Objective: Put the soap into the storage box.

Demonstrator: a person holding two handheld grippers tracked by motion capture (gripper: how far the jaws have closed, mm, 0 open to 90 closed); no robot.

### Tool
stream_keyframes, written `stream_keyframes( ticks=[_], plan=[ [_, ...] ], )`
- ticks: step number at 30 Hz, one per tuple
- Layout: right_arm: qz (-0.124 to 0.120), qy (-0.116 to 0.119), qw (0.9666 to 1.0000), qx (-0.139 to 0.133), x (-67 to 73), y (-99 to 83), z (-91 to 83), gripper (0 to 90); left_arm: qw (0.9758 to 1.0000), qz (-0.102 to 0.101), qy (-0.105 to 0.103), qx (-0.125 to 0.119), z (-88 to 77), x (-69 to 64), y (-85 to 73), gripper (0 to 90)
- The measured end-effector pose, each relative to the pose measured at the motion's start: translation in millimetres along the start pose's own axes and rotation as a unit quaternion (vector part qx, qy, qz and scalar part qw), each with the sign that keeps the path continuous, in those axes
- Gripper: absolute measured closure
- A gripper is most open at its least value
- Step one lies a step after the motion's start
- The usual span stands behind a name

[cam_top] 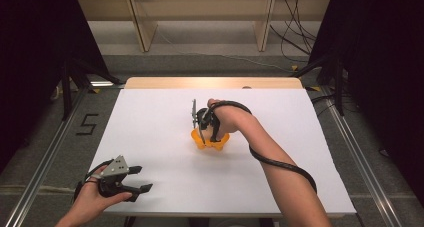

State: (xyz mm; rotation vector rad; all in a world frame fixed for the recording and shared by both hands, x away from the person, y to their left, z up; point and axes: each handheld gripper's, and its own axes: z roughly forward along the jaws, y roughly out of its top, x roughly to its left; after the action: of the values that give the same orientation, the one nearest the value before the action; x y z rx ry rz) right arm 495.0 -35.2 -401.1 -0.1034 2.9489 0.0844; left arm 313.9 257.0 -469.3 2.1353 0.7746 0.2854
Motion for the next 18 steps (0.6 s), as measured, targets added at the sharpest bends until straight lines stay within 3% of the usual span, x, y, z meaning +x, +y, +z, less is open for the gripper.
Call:
stream_keyframes(
  ticks=[2, 6, 7, 8, 9, 11, 12, 15, 18],
  plan=[
    [-0.009, -0.004, 0.9999, -0.007, -2.6, -1.1, 1.7, 33.0, 1.0, 0.0, 0.0, 0.0, -0.2, -0.1, 0.0, 25.4],
    [0.012, -0.004, 0.9999, -0.001, -1.4, -1.1, 1.7, 32.8, 1.0, -0.001, 0.0, 0.001, 0.0, 0.0, -0.1, 25.4],
    [0.001, -0.005, 1.0, -0.006, -3.3, -2.2, 3.0, 32.9, 1.0, -0.001, 0.0, 0.0, 0.1, -0.1, -0.1, 25.4],
    [0.026, -0.002, 0.9997, -0.003, -0.6, -1.8, 1.8, 33.2, 1.0, -0.001, -0.001, 0.0, 0.1, -0.1, 0.0, 25.4],
    [0.03, -0.001, 0.9995, -0.006, -0.8, -1.9, 1.0, 34.6, 1.0, -0.001, -0.001, 0.0, 0.2, -0.2, 0.0, 25.4],
    [0.018, -0.009, 0.9997, -0.011, -4.3, -2.8, -2.4, 33.4, 1.0, -0.002, -0.001, -0.001, 0.5, -0.5, -0.1, 25.4],
    [0.008, -0.02, 0.9994, -0.026, -7.4, -2.8, -5.0, 32.0, 1.0, -0.004, -0.001, -0.002, 0.6, -0.8, -0.1, 25.4],
    [0.02, -0.016, 0.9995, -0.018, -5.8, -3.6, -8.0, 31.5, 1.0, 0.0, 0.0, 0.001, 0.1, -0.3, 0.1, 25.4],
    [-0.003, -0.023, 0.9993, -0.028, -6.2, -6.2, -8.9, 30.6, 1.0, 0.0, 0.0, 0.001, 0.2, -0.3, 0.0, 25.4]
  ],
)
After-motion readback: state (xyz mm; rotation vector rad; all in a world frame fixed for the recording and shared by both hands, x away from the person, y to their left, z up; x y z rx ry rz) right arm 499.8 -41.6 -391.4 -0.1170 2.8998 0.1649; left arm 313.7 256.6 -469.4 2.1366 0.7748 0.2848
